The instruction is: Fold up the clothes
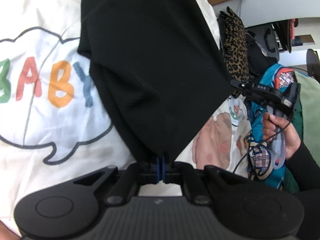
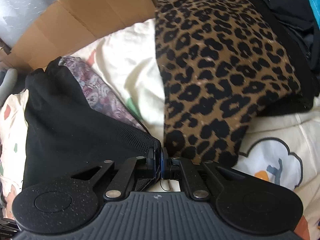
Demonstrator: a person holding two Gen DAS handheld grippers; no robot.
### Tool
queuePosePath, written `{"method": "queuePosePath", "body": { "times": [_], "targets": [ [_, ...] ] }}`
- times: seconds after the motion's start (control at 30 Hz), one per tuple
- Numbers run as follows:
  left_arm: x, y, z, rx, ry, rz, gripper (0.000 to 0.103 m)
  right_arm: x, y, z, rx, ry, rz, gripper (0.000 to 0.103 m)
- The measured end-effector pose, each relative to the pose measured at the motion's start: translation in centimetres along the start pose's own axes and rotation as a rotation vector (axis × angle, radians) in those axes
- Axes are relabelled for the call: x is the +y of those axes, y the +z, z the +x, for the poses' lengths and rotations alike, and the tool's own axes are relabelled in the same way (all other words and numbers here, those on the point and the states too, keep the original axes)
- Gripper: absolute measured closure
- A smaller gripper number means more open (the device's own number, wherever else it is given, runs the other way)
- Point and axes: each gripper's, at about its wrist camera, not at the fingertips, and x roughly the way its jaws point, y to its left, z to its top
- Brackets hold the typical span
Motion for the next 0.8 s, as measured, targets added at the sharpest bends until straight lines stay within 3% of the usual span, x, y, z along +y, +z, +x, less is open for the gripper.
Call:
{"method": "queuePosePath", "body": {
  "times": [0.37,0.47,0.63,0.8],
  "targets": [
    [0.6,-0.1,2.0,0.041,0.053,-0.028,0.100,-0.3,-0.4,1.1,0.005,-0.027,-0.009,0.099],
    [0.1,0.0,2.1,0.042,0.080,-0.012,0.094,-0.6,-0.5,1.2,0.000,-0.027,0.011,0.096],
    [-0.7,0.1,-0.2,-0.016,0.098,0.035,0.077,0.2,-0.5,-0.7,-0.038,-0.063,-0.043,0.085],
    [0.2,0.7,-3.5,-0.105,0.094,0.039,0.072,0.9,-0.5,-3.2,-0.091,-0.078,-0.086,0.079]
  ]
}}
